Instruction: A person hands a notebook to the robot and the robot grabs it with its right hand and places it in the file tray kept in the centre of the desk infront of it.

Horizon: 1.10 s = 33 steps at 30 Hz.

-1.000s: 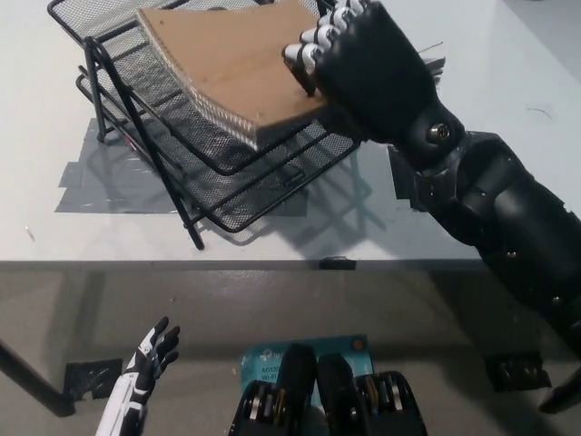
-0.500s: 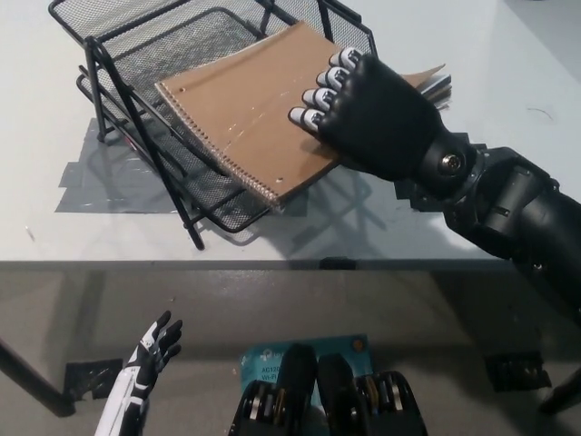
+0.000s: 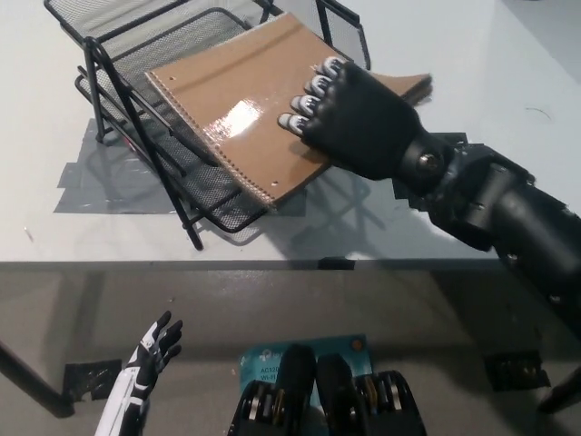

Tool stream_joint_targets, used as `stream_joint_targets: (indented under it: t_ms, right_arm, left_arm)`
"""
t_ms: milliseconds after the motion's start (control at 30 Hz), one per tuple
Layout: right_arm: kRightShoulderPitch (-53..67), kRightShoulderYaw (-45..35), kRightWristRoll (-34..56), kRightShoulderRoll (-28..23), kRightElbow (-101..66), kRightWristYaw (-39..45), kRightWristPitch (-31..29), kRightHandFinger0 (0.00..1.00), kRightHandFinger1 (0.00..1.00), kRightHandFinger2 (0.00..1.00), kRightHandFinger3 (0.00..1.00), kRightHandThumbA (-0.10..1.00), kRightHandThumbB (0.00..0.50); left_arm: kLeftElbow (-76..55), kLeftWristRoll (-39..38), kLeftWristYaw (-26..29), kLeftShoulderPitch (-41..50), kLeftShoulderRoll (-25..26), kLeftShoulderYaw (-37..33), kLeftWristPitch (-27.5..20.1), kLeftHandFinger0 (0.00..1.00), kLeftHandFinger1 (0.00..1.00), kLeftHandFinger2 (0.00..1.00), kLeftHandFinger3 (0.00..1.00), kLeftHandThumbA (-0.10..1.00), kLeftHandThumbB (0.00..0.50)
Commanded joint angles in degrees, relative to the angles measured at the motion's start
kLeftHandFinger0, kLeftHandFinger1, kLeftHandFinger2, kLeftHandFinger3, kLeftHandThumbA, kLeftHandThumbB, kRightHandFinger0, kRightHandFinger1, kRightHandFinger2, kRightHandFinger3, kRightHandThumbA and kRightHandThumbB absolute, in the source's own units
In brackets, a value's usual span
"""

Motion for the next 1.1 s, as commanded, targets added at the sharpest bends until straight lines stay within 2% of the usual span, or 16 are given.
stream_joint_targets:
  t_ms: [0, 100, 200, 300, 367, 433, 467, 500, 600, 767, 833, 933, 967, 1067]
  right_arm:
    - [-8.1, 1.5, -3.2, 2.0, 5.1, -6.4, 0.7, 0.00, 0.00, 0.00, 0.00, 0.94, 0.063]
    - [-10.3, 2.8, -4.4, 3.1, 8.8, -9.0, 1.7, 0.00, 0.00, 0.00, 0.00, 0.94, 0.074]
    - [-12.9, 4.6, -5.0, 4.7, 13.6, -12.2, 1.9, 0.00, 0.00, 0.00, 0.00, 0.99, 0.032]
    - [-14.3, 5.6, -5.3, 5.6, 15.5, -13.0, 2.4, 0.00, 0.00, 0.00, 0.00, 0.99, 0.034]
    - [-15.2, 6.2, -6.2, 5.9, 16.3, -14.6, 3.7, 0.00, 0.00, 0.00, 0.00, 1.00, 0.058]
    - [-16.3, 6.5, -6.0, 6.4, 17.6, -16.9, 4.2, 0.00, 0.00, 0.00, 0.00, 0.95, 0.073]
    - [-16.7, 6.4, -5.5, 6.6, 17.8, -17.1, 3.8, 0.00, 0.00, 0.01, 0.00, 0.94, 0.070]
    - [-17.1, 6.0, -4.7, 6.5, 16.9, -15.5, 3.3, 0.00, 0.00, 0.03, 0.03, 0.98, 0.041]
    - [-17.3, 5.3, -3.6, 6.3, 15.5, -12.7, 3.0, 0.00, 0.00, 0.04, 0.03, 1.00, 0.008]
    - [-17.3, 5.1, -3.6, 6.6, 15.4, -12.0, 3.5, 0.00, 0.00, 0.06, 0.04, 0.97, 0.028]
    - [-17.8, 5.7, -3.9, 7.0, 17.1, -13.4, 3.1, 0.00, 0.00, 0.06, 0.04, 0.97, 0.017]
    - [-18.8, 6.1, -4.2, 7.5, 19.9, -15.9, 3.3, 0.00, 0.00, 0.04, 0.01, 0.93, 0.034]
    - [-19.2, 6.0, -4.1, 7.6, 20.7, -15.8, 3.5, 0.00, 0.00, 0.03, 0.00, 0.93, 0.016]
    - [-20.5, 5.5, -3.6, 7.9, 22.5, -16.2, 4.2, 0.00, 0.00, 0.02, 0.02, 0.95, 0.020]
  left_arm:
    - [-1.7, -1.1, -1.1, -0.2, 0.4, -0.1, -0.4, 1.00, 1.00, 1.00, 1.00, 1.00, 0.031]
    - [-1.6, -1.2, -1.2, -0.3, 0.5, -0.1, -0.3, 1.00, 1.00, 1.00, 1.00, 1.00, 0.047]
    - [-1.7, -1.4, -1.1, -0.2, 0.3, -0.1, 0.0, 1.00, 1.00, 1.00, 1.00, 1.00, 0.062]
    - [-1.9, -1.4, -1.1, -0.3, 0.2, -0.1, 0.1, 1.00, 1.00, 1.00, 1.00, 1.00, 0.049]
    - [-2.0, -1.5, -1.2, -0.5, 0.3, -0.2, 0.4, 1.00, 1.00, 1.00, 1.00, 1.00, 0.053]
    - [-2.2, -0.9, -1.1, -0.6, 0.4, -0.3, 0.4, 1.00, 1.00, 1.00, 1.00, 1.00, 0.059]
    - [-2.3, -0.7, -1.1, -0.6, 0.6, -0.3, 0.4, 1.00, 1.00, 1.00, 1.00, 1.00, 0.059]
    - [-2.4, -0.8, -1.2, -0.7, 0.6, -0.2, 0.6, 1.00, 1.00, 1.00, 1.00, 1.00, 0.067]
    - [-2.6, -0.7, -1.3, -0.6, 0.7, -0.3, 0.7, 1.00, 1.00, 1.00, 1.00, 1.00, 0.069]
    - [-2.8, -0.3, -1.3, -0.3, 0.5, -0.3, 0.9, 1.00, 1.00, 1.00, 1.00, 1.00, 0.070]
    - [-2.8, -0.7, -1.5, -0.3, 0.4, -0.3, 1.2, 1.00, 1.00, 1.00, 1.00, 1.00, 0.060]
    - [-3.2, 0.0, -1.3, -0.3, 0.3, -0.3, 1.7, 1.00, 1.00, 1.00, 1.00, 1.00, 0.054]
    - [-3.3, 0.1, -1.3, -0.2, 0.3, -0.3, 2.0, 1.00, 1.00, 1.00, 1.00, 1.00, 0.050]
    - [-3.5, 0.5, -1.3, -0.3, 0.2, -0.5, 2.1, 1.00, 1.00, 1.00, 1.00, 1.00, 0.053]
